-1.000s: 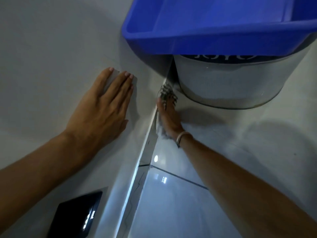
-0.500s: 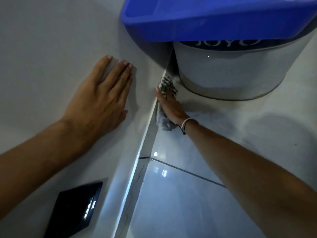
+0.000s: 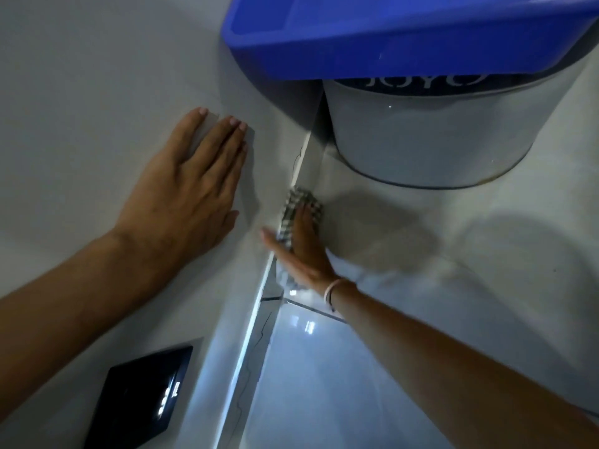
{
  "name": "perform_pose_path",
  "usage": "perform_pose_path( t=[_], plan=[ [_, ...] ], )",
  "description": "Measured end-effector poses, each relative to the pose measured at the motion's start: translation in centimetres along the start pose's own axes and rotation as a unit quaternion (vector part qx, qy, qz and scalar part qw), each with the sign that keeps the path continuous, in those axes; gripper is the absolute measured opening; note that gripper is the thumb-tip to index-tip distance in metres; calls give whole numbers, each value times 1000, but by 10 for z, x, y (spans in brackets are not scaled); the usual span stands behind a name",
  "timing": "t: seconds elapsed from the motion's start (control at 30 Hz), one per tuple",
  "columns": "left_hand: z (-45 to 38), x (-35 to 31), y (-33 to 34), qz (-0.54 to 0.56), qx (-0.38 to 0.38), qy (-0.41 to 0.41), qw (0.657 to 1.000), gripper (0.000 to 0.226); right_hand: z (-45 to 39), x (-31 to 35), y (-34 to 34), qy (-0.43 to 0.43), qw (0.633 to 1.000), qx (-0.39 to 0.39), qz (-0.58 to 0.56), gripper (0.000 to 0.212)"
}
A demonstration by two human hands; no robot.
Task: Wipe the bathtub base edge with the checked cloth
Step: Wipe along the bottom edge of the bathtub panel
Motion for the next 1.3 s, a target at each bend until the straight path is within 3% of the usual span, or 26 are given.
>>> perform_pose_path(
  t=[0.13,0.27,0.33,0.4,0.57,0.67,0.77,0.83,1.0,1.1,1.2,1.3],
  plan=[
    [-1,-1,2,-7,7,0,1000,85,32,-5,26,-25,999,5,20,119],
    [-1,-2,4,2,5,-1,1000,85,126,-33,82,-14,994,94,-55,125],
    [-1,-2,3,7,4,-2,1000,85,96,-31,65,-5,997,71,-42,129],
    [-1,-2,2,1,9,-3,1000,84,34,-17,30,-5,999,14,-30,120],
    [0,-3,3,-9,7,3,1000,85,-54,18,-34,-17,990,-54,-129,103],
    [-1,-3,3,-11,15,0,1000,86,-7,-4,0,-24,992,-45,-119,109],
    [-2,-4,5,-7,19,1,1000,85,92,-37,56,-12,998,42,-35,123],
    [-2,-4,4,-4,13,-1,1000,85,110,-41,61,-11,996,76,-35,118],
    [-4,-5,6,1,5,-6,1000,87,-18,13,-26,30,997,-34,-55,92],
    [-1,-6,6,22,-13,-16,1000,85,-57,26,-62,30,998,-22,-42,94],
    [24,-19,6,32,-24,-51,998,81,-36,10,-35,15,997,-1,-80,90],
    [78,-44,11,111,-56,-102,987,70,31,-18,30,-12,994,-59,-88,86]
  ],
)
Point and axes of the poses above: each hand's wrist, its own z-axis away from the middle knuckle, its own y-axis out of the palm, x = y × z, the point moved 3 cm from there along -z, towards the middle knuckle, and after that the axes turned 1 degree about -x, right-handed, at the moved point
